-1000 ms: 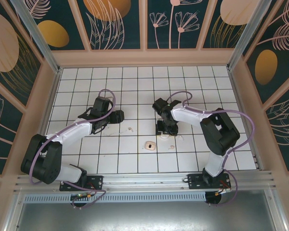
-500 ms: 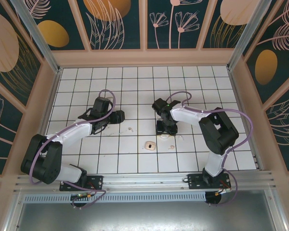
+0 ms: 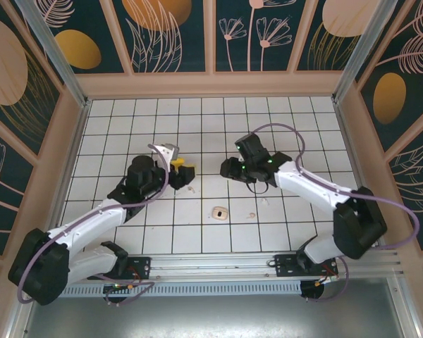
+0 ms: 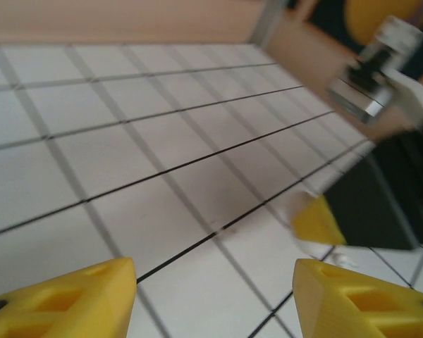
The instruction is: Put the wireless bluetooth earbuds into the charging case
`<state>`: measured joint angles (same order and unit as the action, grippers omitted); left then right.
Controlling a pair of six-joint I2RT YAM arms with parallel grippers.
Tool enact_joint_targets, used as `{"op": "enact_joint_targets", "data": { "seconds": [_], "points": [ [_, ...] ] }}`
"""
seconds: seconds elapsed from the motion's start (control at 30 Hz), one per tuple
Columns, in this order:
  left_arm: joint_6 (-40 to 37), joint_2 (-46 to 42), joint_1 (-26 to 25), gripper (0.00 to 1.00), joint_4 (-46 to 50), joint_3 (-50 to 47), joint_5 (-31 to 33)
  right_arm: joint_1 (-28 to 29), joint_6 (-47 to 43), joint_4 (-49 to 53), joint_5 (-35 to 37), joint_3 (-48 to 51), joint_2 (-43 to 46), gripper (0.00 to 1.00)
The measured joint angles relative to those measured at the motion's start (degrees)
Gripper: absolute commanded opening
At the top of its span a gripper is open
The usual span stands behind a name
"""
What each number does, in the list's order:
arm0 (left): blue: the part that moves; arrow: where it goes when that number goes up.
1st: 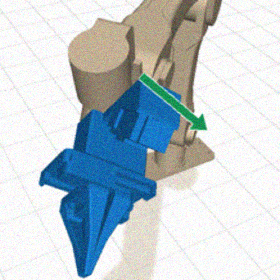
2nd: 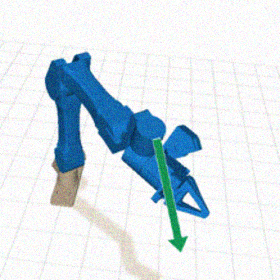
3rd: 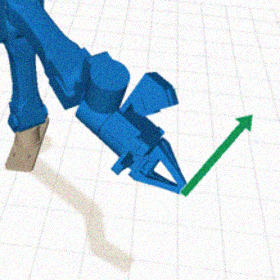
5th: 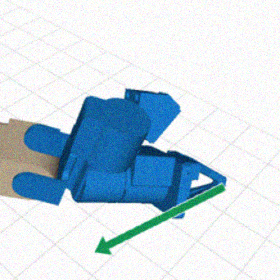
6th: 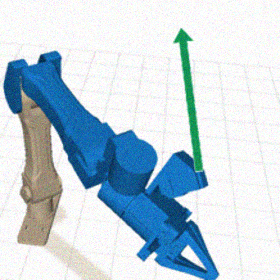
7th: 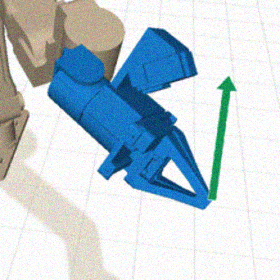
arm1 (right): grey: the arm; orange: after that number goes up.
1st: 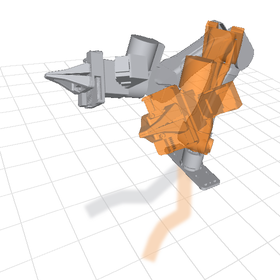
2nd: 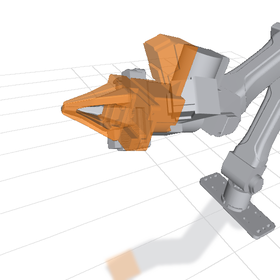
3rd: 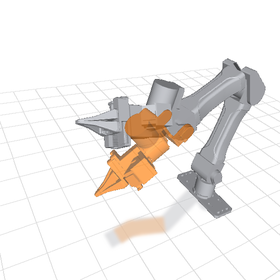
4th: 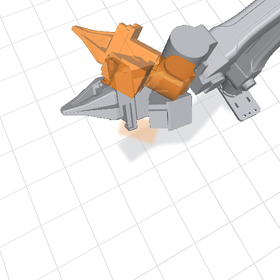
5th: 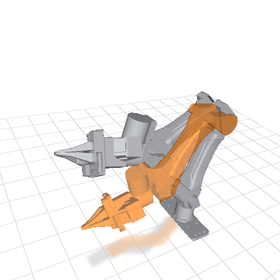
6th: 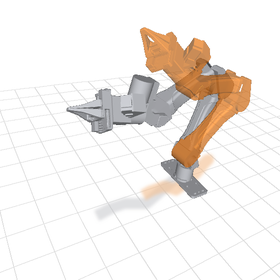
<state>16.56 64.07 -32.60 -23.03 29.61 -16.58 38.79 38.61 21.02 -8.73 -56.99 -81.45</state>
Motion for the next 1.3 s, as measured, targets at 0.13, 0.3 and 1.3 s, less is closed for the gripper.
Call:
{"op": "enact_joint_targets", "data": {
  "seconds": [0.13, 0.3, 1.3],
  "points": [
    [-3.1, -0.5, -3.9, 0.58, -7.0, -2.3, -1.5, -0.1, 2.5, -8.9, -2.7, 3.1, 5.4, 0.48],
    [-5.2, 0.6, -6.2, 0.57, -12.4, -3.4, -2.7, -0.1, 6.1, -18.0, -7.1, 6.8, 8.9, 0.48],
    [-4.3, 2.1, -8.7, 0.51, -22.4, -3.4, 0.5, 1.8, 19.4, -39.3, -20.3, 12.9, 10.9, 0.49]
  ]
}}
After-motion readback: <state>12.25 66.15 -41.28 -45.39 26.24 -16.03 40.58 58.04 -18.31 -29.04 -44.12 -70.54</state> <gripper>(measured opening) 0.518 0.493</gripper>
